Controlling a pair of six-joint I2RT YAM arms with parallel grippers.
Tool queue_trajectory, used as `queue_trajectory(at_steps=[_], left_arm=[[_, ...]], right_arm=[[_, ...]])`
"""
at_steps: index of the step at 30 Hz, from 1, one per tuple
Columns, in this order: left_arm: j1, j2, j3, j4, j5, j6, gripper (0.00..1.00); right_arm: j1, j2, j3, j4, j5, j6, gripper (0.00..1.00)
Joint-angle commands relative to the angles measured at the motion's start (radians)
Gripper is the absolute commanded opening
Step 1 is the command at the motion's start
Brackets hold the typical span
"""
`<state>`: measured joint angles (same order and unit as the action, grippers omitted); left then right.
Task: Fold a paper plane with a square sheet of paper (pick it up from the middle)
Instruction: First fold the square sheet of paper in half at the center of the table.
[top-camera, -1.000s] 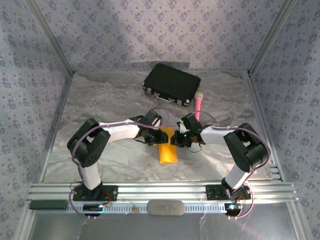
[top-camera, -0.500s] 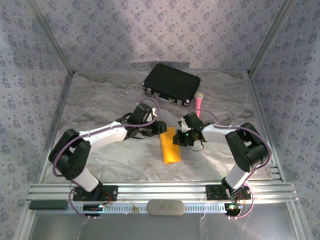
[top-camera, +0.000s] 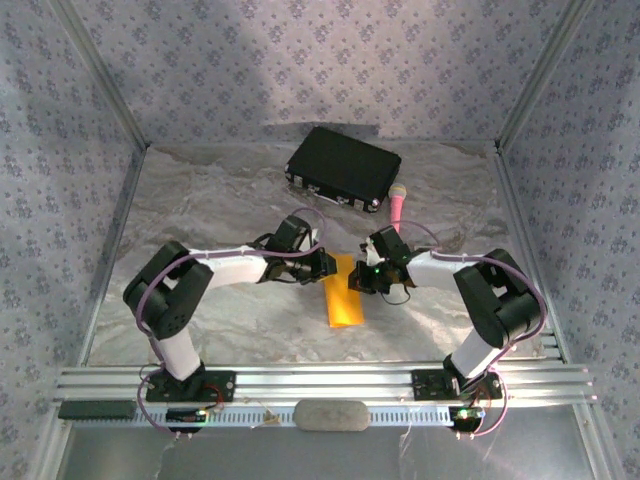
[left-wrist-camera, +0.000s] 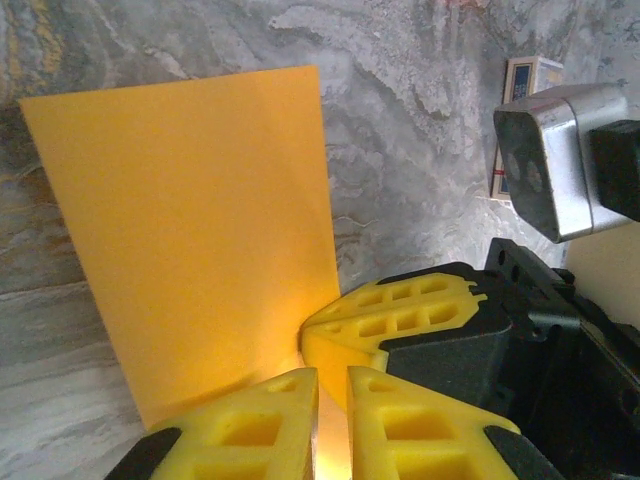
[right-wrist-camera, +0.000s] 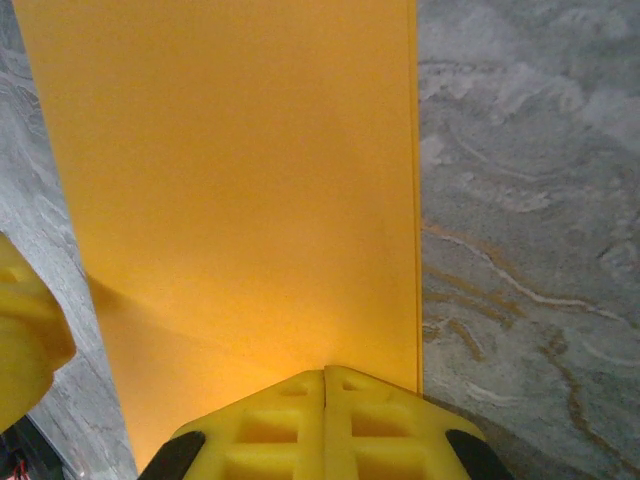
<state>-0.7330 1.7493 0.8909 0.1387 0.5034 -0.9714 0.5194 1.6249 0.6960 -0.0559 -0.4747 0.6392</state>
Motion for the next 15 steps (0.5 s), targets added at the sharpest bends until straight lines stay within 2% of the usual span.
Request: queue_trajectory(at_steps=[1,15], left_arm=[[0.002,0.016,-0.009,0.059,0.040,-0.009,0.15],[0.010,0.076,-0.029,-0.009,0.015,0.052,0.11]], right_arm=[[-0.005,0.015,-0.037,-0.080,0.074,0.014,0.01],[-0.003,0.028,-0.038,-0.074,0.073,0.020,0.00]])
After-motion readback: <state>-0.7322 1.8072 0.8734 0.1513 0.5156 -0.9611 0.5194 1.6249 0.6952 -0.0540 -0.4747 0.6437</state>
